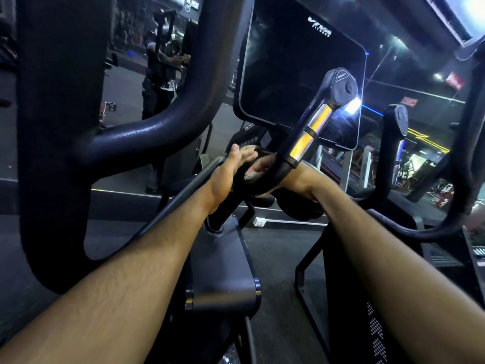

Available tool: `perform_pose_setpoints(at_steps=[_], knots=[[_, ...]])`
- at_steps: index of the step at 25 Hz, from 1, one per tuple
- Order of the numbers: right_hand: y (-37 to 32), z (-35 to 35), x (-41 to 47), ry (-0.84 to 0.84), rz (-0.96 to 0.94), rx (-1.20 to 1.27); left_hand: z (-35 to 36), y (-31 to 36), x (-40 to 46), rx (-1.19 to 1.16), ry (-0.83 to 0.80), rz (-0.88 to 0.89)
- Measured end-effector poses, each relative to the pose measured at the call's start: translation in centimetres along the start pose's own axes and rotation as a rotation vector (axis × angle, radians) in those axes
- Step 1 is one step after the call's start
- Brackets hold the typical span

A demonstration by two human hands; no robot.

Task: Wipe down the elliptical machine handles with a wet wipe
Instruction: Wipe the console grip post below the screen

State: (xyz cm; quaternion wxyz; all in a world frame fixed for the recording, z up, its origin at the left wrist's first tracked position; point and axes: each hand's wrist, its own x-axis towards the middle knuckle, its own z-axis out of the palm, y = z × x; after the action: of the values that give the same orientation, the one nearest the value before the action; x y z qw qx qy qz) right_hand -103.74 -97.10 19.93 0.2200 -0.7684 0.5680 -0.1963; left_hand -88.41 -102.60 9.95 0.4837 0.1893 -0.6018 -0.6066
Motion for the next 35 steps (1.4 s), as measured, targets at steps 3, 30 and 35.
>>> perform_pose_setpoints(at_steps=[3, 30, 35], knots=[[0.1, -0.7, -0.5, -0.08, 0.027, 0.0, 0.2, 0.1, -0.3, 0.026, -0.008, -0.01], [-0.3, 7.2, -4.3, 0.515, 0.203, 0.845, -0.2, -0.9, 0.3, 0.11, 0.03, 0.031], [0.8, 8.9, -0.7, 0.811, 0.153, 0.296, -0.4, -0.6, 0.2, 0.123, 0.014, 0.021]])
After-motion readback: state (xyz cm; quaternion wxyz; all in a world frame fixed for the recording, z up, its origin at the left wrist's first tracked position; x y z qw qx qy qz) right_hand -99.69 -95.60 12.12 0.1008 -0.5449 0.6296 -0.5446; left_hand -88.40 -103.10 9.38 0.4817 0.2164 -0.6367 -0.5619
